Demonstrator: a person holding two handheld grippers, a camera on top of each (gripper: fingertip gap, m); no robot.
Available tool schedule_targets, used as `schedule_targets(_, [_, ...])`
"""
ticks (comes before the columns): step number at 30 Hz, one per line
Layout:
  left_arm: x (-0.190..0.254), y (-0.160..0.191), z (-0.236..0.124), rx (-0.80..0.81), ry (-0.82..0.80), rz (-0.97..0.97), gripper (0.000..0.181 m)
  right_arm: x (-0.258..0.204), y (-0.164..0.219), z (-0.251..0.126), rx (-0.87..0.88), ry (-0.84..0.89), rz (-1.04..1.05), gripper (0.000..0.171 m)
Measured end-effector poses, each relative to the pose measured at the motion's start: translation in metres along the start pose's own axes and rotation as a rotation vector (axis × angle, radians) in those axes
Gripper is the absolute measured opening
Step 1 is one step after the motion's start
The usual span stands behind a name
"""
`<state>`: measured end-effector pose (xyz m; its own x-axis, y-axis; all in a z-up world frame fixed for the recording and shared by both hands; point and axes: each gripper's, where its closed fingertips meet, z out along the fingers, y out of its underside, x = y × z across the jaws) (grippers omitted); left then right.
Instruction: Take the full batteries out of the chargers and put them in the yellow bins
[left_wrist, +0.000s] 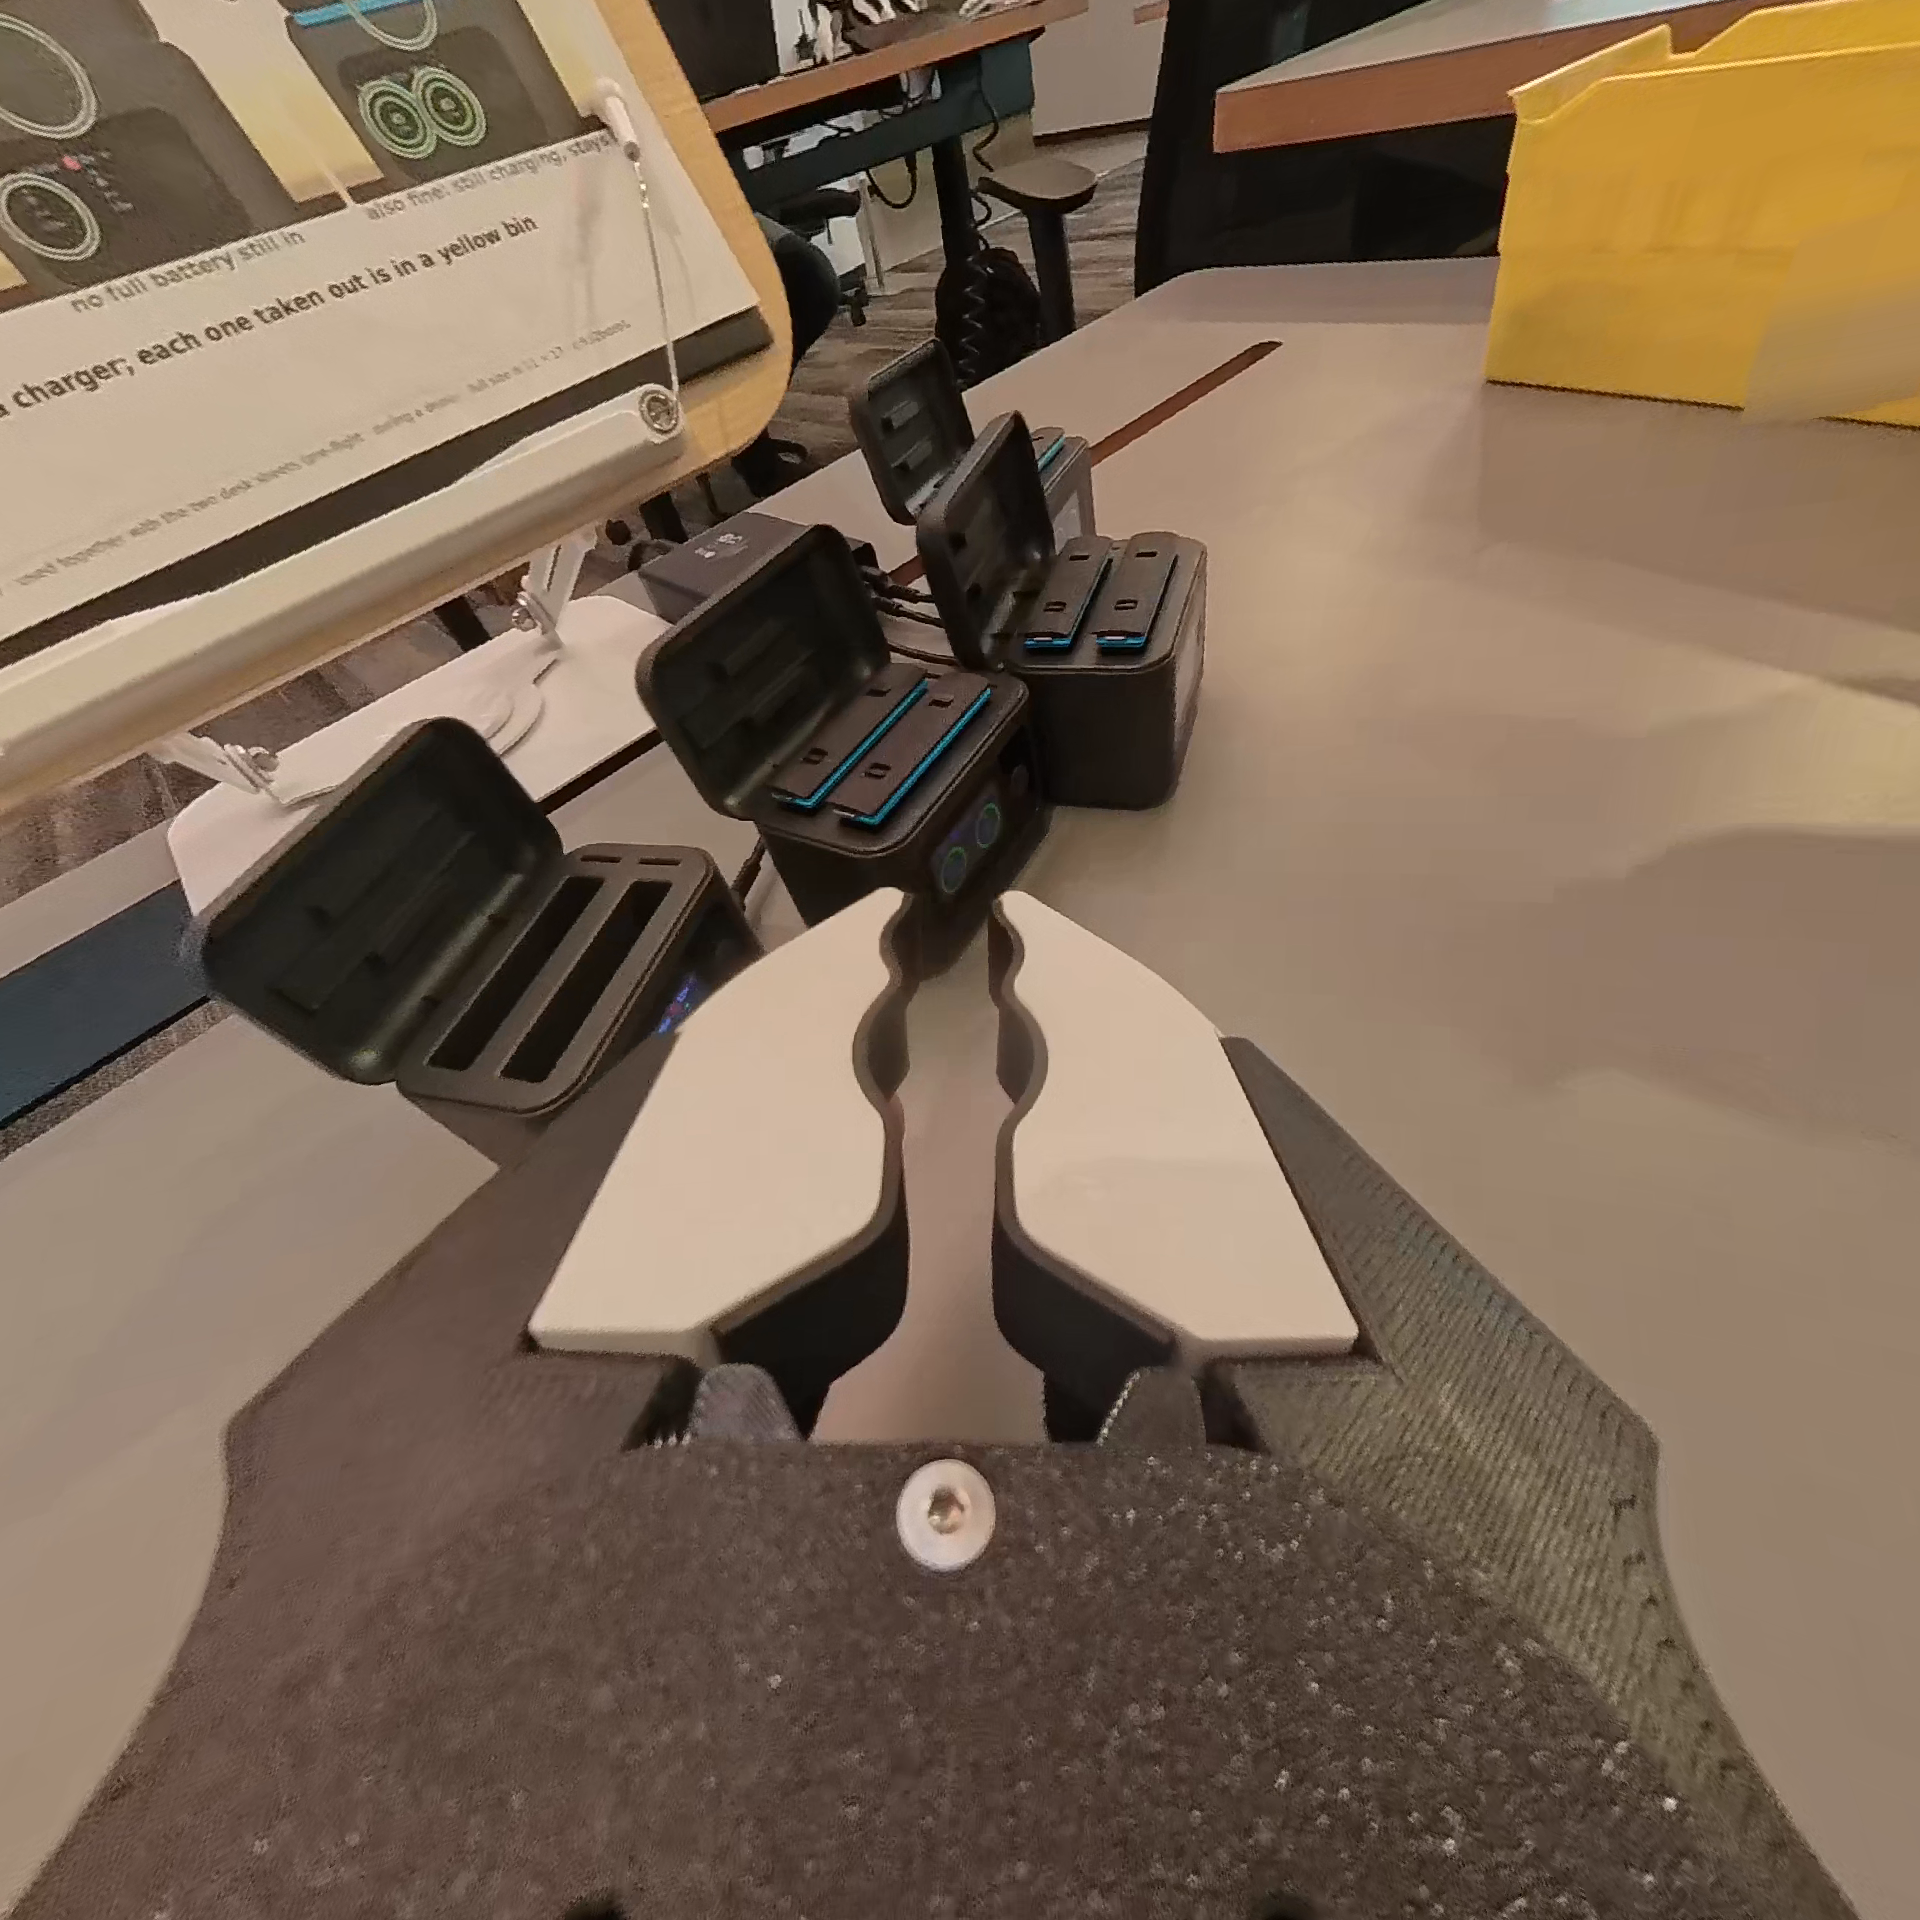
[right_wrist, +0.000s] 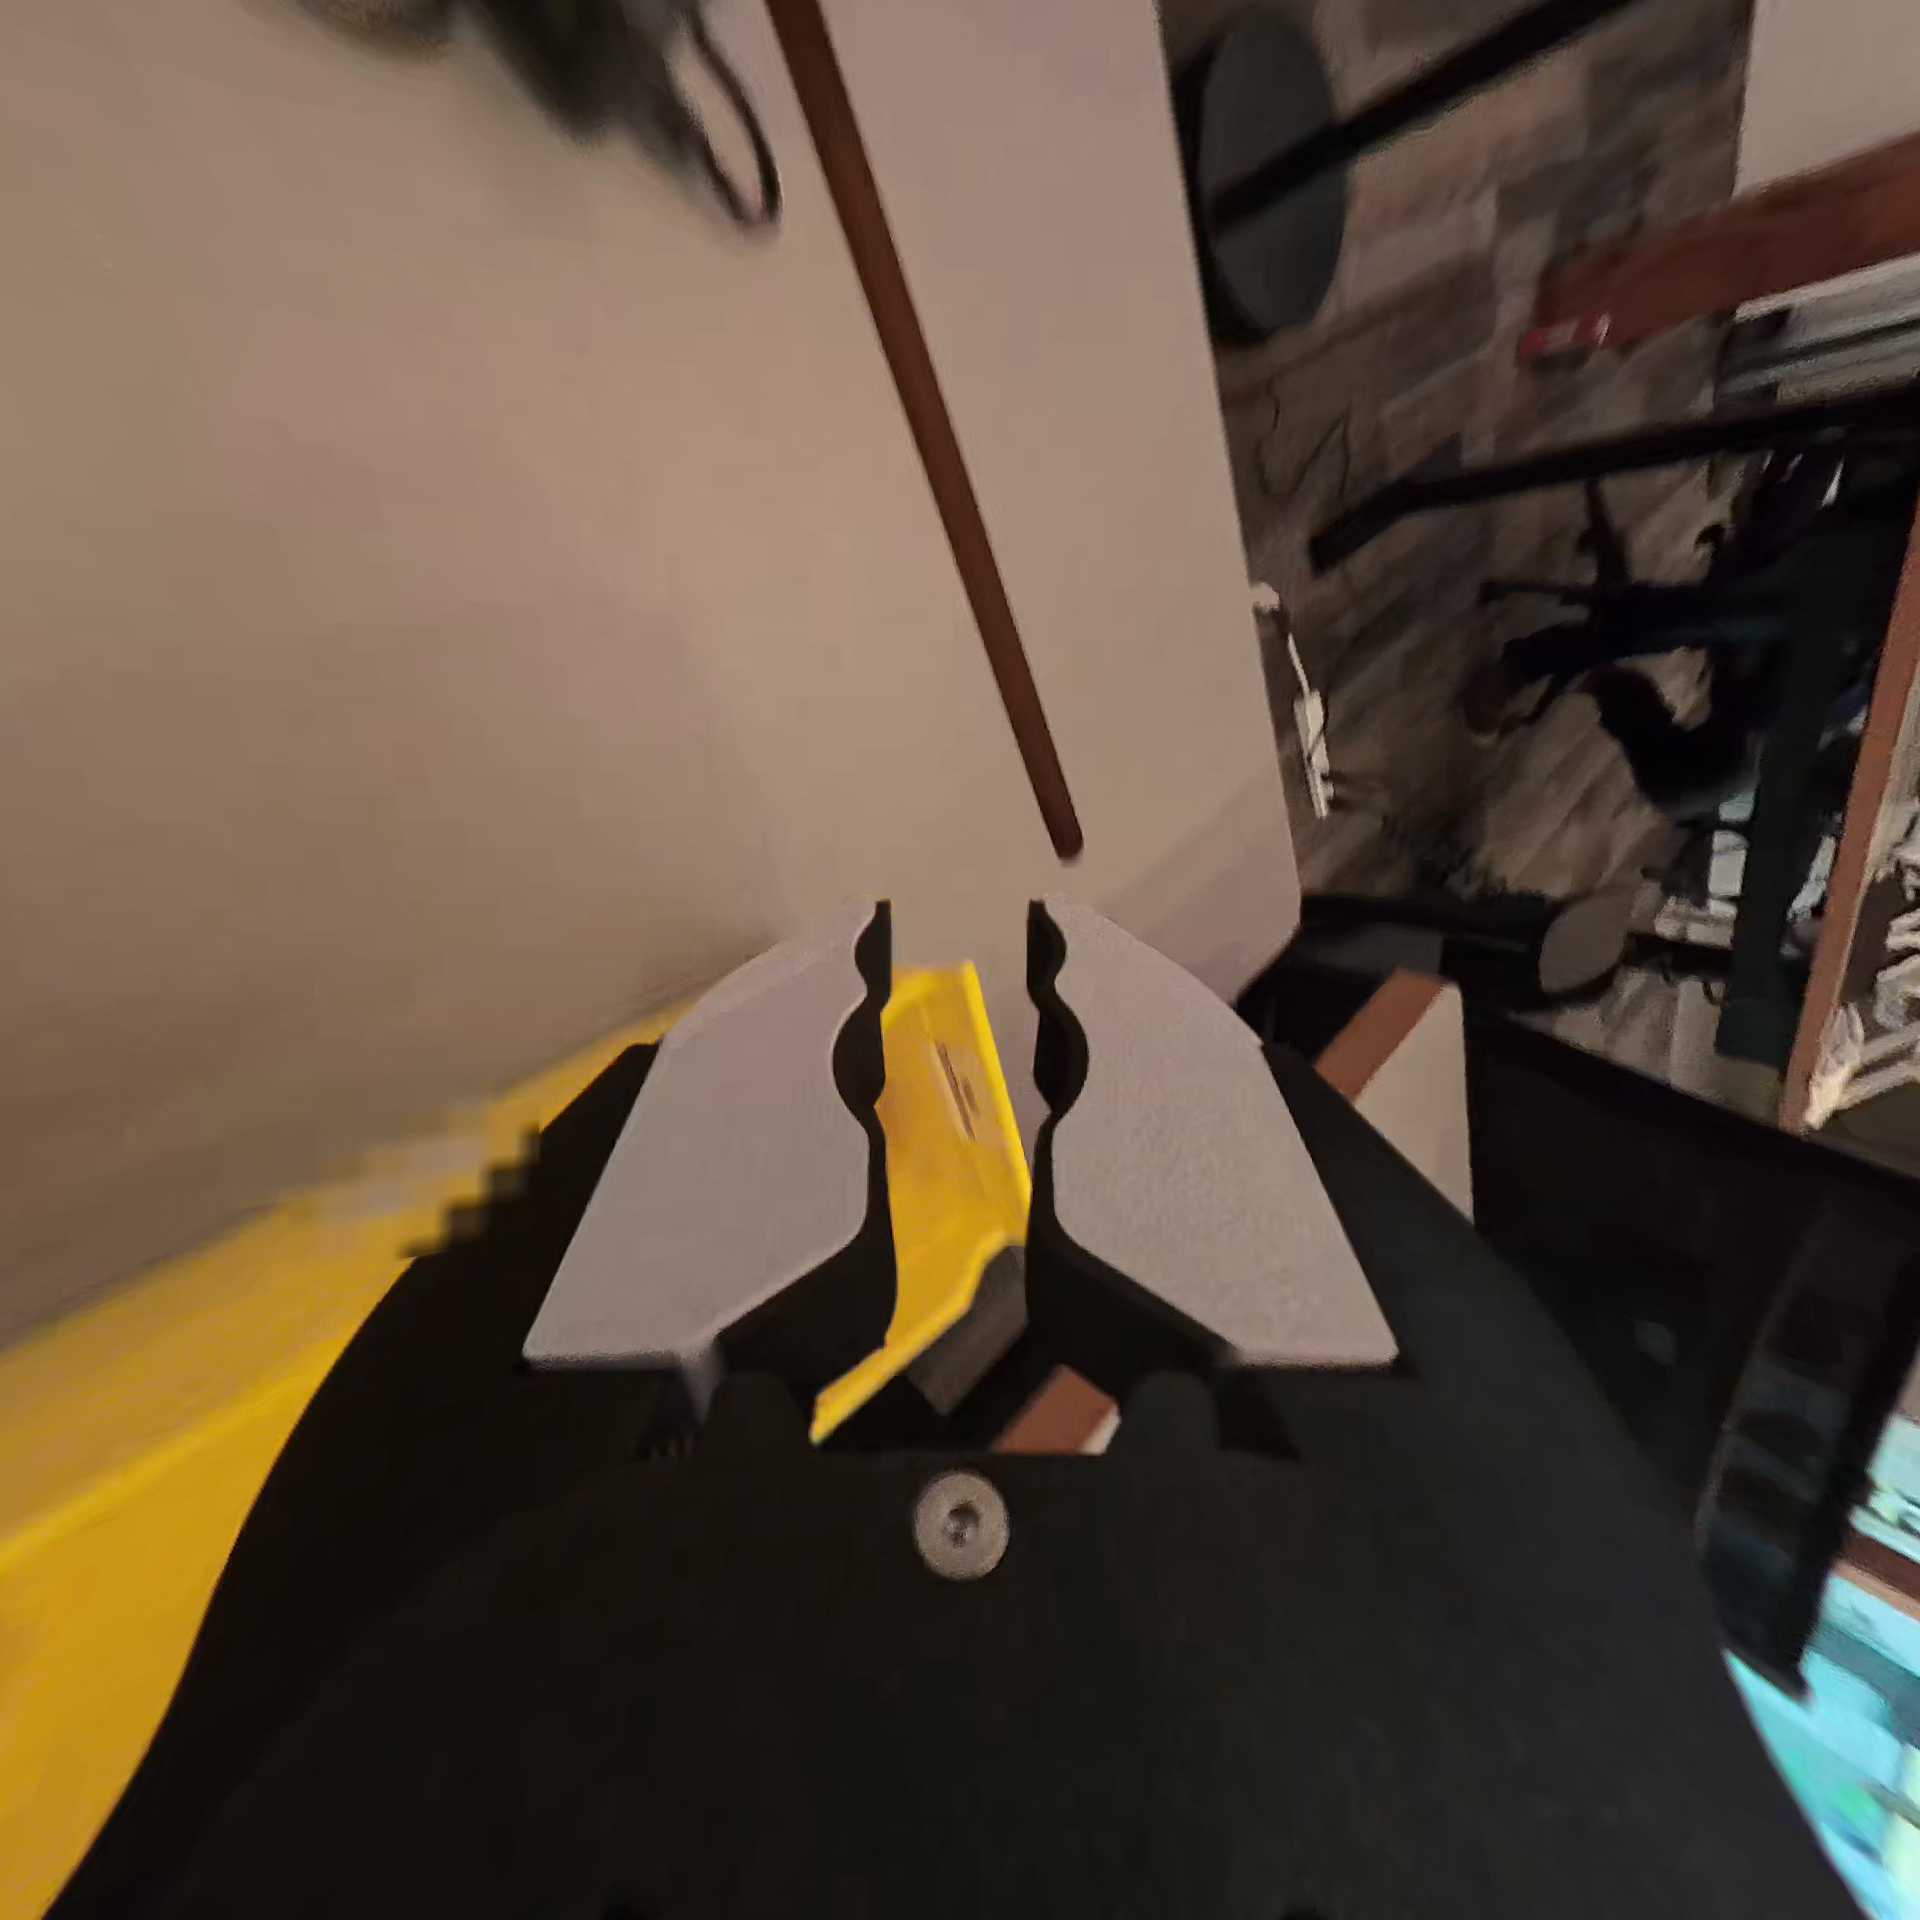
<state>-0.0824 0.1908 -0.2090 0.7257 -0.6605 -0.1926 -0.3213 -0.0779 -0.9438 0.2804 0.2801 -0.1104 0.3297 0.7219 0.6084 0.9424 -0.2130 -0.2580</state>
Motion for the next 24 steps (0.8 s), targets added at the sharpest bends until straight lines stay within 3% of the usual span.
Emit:
schedule_targets(7, [-0.018,0.007,0.000,-0.037,-0.092,-0.004,0.017,-0.052,-0.132,-0.018,0.330,-0.118,0.054,0.039])
schedule_targets(12, [-0.065,0.017,-0.013,-0.092,-0.314,-0.022,0.028,-0.106,-0.191,-0.001,0.360,-0.233,0.002,0.047])
schedule_targets(16, [-0.091,0.042,-0.008,-0.217,-0.364,-0.045,0.056,-0.143,-0.203,0.025,0.264,-0.281,0.056,0.060])
schedule_targets(19, [-0.100,0.057,0.008,-0.323,-0.326,-0.093,0.074,-0.158,-0.194,0.052,0.151,-0.261,0.245,0.069])
schedule_targets(24, [-0.113,0.058,0.020,-0.348,-0.330,-0.089,0.067,-0.176,-0.194,0.085,0.179,-0.224,0.581,0.092])
